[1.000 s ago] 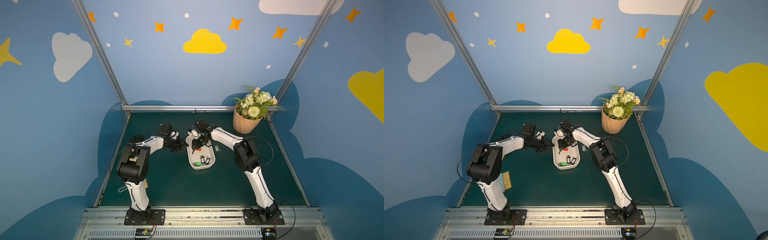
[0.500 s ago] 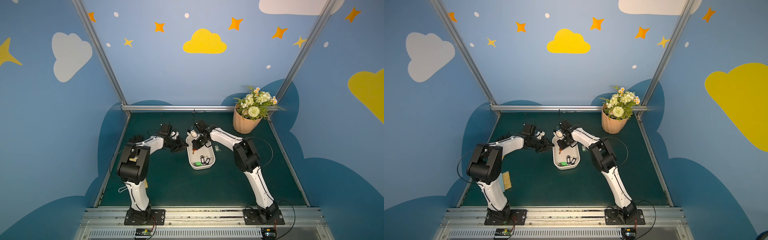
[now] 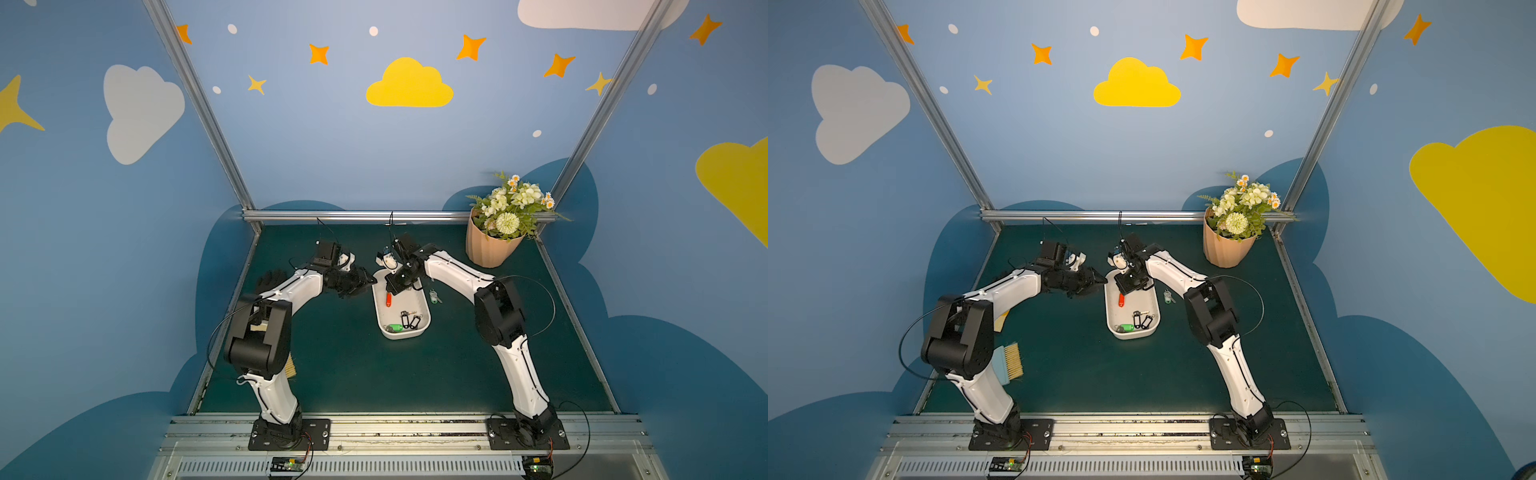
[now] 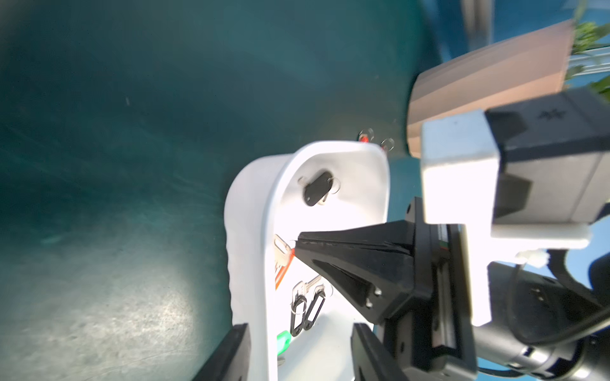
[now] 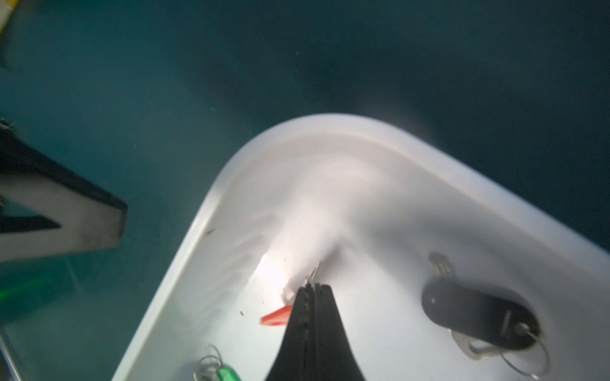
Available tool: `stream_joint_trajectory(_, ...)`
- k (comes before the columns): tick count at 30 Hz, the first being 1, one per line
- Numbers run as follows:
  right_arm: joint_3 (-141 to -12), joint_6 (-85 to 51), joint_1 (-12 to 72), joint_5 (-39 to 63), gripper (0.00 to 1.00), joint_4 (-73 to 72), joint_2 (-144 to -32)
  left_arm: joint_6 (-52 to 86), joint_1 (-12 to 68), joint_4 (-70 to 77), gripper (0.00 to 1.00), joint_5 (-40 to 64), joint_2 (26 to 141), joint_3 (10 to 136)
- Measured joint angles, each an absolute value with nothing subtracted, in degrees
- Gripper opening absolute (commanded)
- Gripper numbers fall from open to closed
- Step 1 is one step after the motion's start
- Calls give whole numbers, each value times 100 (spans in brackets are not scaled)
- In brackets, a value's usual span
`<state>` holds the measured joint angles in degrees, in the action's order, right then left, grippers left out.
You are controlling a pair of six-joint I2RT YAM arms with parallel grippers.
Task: Take the keys out of the storage box
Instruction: Pick up the key from the storage box, then place the key at the center of the board.
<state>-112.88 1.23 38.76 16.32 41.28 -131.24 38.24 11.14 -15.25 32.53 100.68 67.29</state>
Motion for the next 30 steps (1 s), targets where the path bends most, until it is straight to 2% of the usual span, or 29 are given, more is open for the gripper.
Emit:
stream_joint_trajectory(7, -10923, -3, 3752, 1389, 0, 4281, -11981, 3590, 1066, -1291, 84, 2571, 9017, 6226)
stream_joint_trajectory(19, -9675, -117, 2965, 3, 0, 5129, -10141, 3509, 989, -788, 88, 1066, 7950, 5194)
stream_joint_trajectory(30, -8606, -228, 2539, -633, 0, 5614, -9900, 3463, 919, -681, 89, 355, 7664, 5052)
